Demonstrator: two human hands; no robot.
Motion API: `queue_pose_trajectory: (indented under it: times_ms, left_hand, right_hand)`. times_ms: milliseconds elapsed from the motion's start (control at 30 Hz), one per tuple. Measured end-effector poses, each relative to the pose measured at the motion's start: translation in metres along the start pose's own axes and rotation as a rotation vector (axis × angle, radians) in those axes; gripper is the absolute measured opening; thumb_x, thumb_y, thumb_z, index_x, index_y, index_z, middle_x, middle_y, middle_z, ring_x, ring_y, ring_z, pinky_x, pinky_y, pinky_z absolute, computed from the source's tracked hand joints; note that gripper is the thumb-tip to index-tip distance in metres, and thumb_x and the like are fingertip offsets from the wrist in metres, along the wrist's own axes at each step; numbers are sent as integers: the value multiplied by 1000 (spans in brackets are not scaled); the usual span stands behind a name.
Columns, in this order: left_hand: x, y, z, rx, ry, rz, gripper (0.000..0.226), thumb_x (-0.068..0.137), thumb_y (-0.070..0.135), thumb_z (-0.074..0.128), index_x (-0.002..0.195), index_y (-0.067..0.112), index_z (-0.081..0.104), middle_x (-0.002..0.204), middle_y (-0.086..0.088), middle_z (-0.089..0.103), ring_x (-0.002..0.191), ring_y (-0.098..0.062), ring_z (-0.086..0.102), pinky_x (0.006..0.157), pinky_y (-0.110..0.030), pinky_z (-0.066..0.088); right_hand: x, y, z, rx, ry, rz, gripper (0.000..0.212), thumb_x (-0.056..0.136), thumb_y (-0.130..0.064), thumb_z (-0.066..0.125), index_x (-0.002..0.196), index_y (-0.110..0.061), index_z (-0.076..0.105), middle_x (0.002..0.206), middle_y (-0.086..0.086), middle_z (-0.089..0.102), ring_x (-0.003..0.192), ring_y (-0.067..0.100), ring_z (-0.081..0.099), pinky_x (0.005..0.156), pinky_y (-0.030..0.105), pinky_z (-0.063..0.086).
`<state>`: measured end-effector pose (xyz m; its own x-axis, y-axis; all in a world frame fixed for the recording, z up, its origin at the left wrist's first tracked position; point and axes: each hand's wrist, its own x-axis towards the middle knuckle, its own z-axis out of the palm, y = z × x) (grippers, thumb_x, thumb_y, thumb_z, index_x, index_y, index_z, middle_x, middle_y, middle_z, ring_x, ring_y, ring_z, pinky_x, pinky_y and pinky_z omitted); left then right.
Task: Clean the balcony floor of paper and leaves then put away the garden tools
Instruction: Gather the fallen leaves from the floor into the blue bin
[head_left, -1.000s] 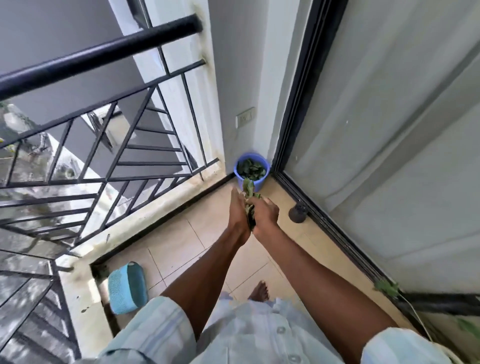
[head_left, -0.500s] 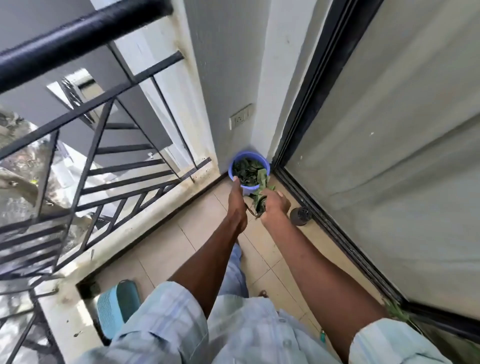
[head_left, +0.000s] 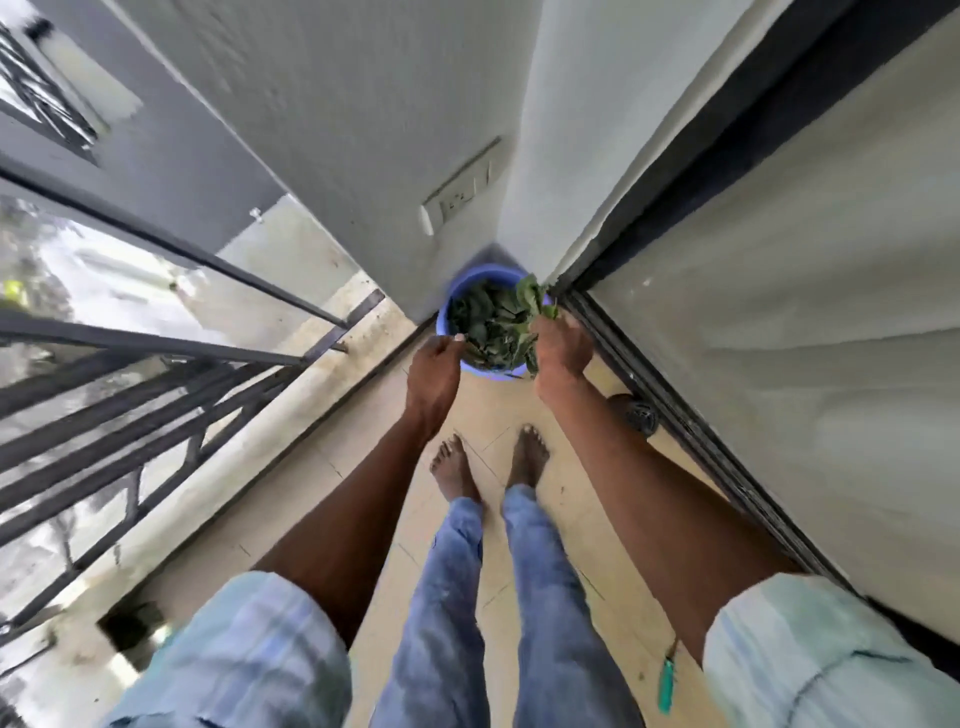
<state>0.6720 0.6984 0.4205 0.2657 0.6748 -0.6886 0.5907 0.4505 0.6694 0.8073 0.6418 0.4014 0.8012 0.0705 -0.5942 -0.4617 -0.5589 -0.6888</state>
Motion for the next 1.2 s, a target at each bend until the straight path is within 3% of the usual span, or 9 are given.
queue_pose_trajectory:
  times_ms: [167,267,400,533,633,767,833,967,1200]
  left_hand:
    - [87,-48,17,119,52,56,25,93,33,52,85,12,63,72,6,58,65,-10,46,67,-32,40]
    - [140,-85,41,89,80,71,21,94,29,53,84,12,63,73,6,59,68,-10,47,68,-30,40]
    - [173,-115,60,95,127,59,25,95,24,55,71,28,60,72,11,63,71,-9,54,69,-27,45]
    - [189,-142,65,89,113,26,23,94,26,55,74,27,66,77,1,69,71,-14,56,75,-36,51]
    - [190,-148,63,130,102,13,21,95,26,56,77,27,66,71,2,65,63,-13,52,66,-30,45]
    - [177,-129,58,232,80,3,19,97,24,51,91,20,68,68,3,59,55,-9,48,51,-22,37]
    - [167,-109,56,288,47,7,21,98,22,49,97,15,69,80,-2,66,67,-16,57,59,-26,43]
    - [130,-54,46,419,-20,52,24,94,17,47,99,6,68,104,-15,69,98,-32,62,83,-39,50]
    - [2,64,21,651,-84,103,24,93,13,47,104,2,65,114,-21,65,109,-38,59,81,-33,42]
  right_hand:
    - [96,42,65,-94,29,-243,7,75,-6,60,78,-5,67,75,13,67,70,22,53,62,31,39]
    - [153,88,112,-175,24,-418,12,80,-8,60,88,-8,69,87,10,69,79,19,58,69,30,44]
    - [191,160,158,-793,-112,-700,59,93,-45,41,142,-10,45,144,15,46,134,33,40,109,45,29]
    - [218,211,161,-1411,-480,-1059,63,94,-46,43,145,-10,40,153,15,35,144,36,26,116,56,8]
    - [236,201,149,-1700,-692,-874,62,96,-31,42,152,-12,25,162,10,2,149,31,-3,118,53,-7]
    - [221,163,148,-1592,-791,-678,76,92,-31,42,154,-15,2,162,5,-3,148,33,-11,116,56,-11]
    - [205,145,138,-1494,-751,-664,78,91,-30,45,154,-18,1,162,3,-1,147,35,-9,116,58,-8]
    - [152,95,95,-1359,-678,-631,77,87,-24,53,152,-16,13,161,5,9,147,34,3,117,55,5]
    - [10,-34,-28,-971,-556,-512,51,85,-6,52,136,-6,47,139,17,50,130,30,45,103,34,38]
